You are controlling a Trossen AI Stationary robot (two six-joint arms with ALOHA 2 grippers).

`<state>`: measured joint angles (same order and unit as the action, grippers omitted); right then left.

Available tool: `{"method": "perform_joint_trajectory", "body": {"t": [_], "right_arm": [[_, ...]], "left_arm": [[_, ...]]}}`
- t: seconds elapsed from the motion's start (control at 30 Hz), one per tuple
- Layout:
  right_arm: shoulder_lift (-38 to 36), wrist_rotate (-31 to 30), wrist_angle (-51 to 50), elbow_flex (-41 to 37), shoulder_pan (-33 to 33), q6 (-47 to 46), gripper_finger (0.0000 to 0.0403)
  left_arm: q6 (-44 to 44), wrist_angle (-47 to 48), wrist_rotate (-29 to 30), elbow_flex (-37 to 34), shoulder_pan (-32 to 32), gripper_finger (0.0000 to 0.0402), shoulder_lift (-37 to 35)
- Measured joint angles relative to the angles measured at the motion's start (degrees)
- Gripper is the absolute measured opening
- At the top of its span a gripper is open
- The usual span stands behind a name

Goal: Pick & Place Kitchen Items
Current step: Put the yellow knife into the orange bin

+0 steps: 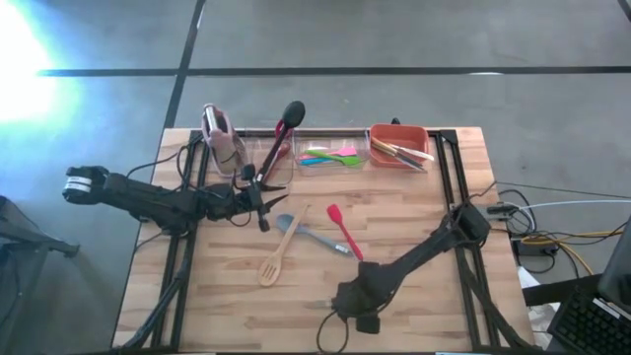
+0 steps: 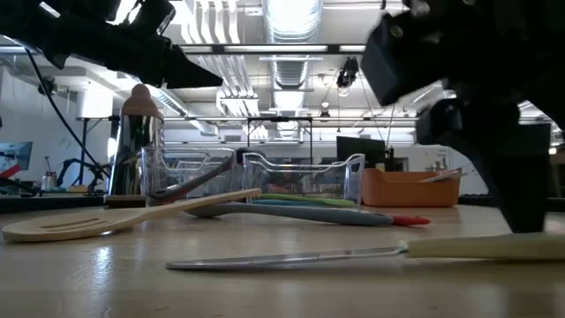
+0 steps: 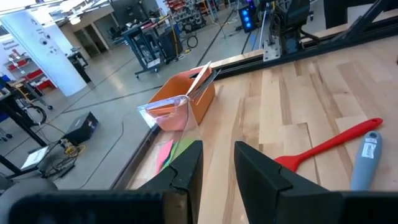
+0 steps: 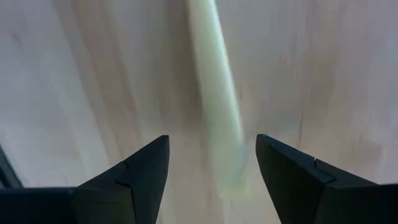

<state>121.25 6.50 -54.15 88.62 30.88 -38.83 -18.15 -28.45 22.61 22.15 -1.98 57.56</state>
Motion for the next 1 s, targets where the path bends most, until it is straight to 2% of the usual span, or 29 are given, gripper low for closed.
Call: {"method": "perform_joint_trajectory", "body": {"t": [0.2, 0.7, 1.0], "right_arm": [[0.69, 0.02, -2.77, -0.63, 0.08, -0.63, 0.0231], [0.67, -2.38, -0.73, -1.46, 2.39, -7.88, 0.0231], [0.67, -3.25, -0.28, -1.48, 2.99, -8.09, 0.0231]], "left_arm": [[-0.04, 0.2, -0.02, 0.0, 0.0, 0.0094, 0.0], [-0.1, 0.24, -0.02, 0.0, 0.0, 0.0094, 0.0], [-0.05, 0.24, -0.02, 0.0, 0.0, 0.0094, 0.0]]}}
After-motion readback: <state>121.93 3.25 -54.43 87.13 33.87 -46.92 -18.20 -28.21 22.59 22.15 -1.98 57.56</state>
